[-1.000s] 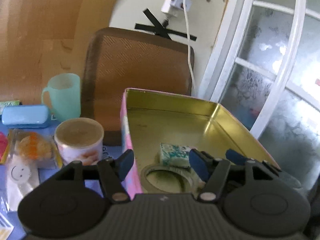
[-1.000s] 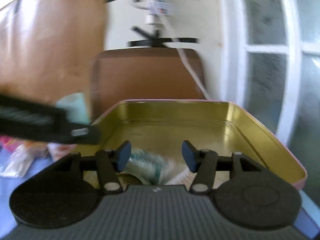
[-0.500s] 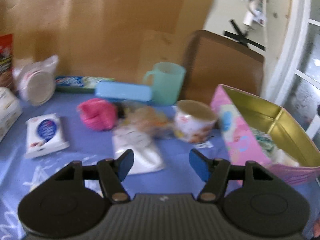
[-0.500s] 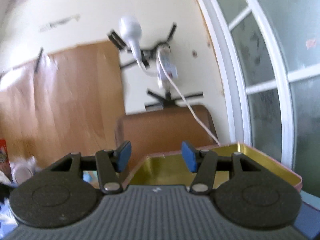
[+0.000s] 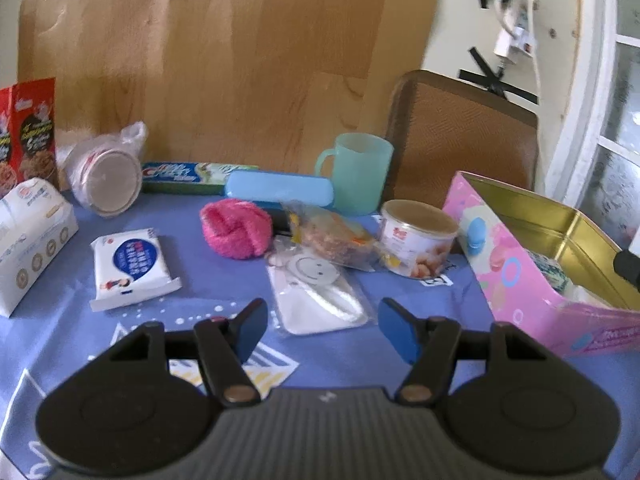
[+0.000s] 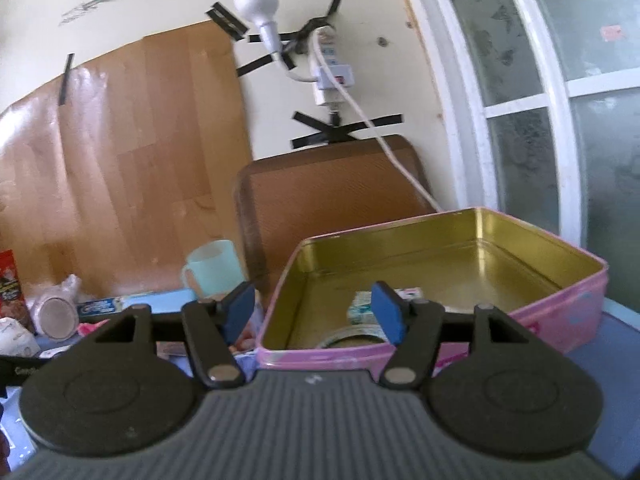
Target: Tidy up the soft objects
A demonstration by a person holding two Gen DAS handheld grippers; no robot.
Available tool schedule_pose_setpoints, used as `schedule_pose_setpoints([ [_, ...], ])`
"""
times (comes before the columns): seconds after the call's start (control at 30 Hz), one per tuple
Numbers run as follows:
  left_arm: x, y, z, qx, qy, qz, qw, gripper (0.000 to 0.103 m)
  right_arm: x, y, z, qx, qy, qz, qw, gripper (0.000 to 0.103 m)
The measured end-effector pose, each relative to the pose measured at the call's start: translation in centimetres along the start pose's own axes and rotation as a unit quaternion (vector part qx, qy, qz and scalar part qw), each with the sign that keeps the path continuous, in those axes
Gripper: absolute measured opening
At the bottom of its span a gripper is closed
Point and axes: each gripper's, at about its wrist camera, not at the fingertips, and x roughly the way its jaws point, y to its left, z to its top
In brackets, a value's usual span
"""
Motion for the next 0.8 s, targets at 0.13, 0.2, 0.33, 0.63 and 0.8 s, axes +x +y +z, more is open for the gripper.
schedule_pose_setpoints([
  [0.13,-0.4,-1.1,-0.3,0.021,-0.013,-0.020,0.9995,0.065,0.0,-1.3,0.4,0.021,0.001,-0.025,0.999,0.068],
  [0.2,-0.6,-1.5,-0.5,0.030,-0.016,-0.026,0.9991,0.069,0.1,-1.4,0.4,0.021,0.002,-0.031,0.999,0.068],
  [0.33,-1.1,-2.2,-0.8,0.050,-0.025,-0.031,0.9980,0.071,-0.2,-0.6,0.2,0.013,-0.003,-0.035,0.999,0.069],
  [0.63,-1.9,-3.1,-1.5,0.069,-0.028,-0.054,0.9958,0.071,-0.3,0.3,0.1,0.000,-0.004,-0.031,1.000,0.071],
  [0.8,-2.1,-2.8,-1.6,0.076,-0.034,-0.051,0.9952,0.071,-0.1,0.5,0.1,-0.008,-0.002,-0.026,1.000,0.071],
])
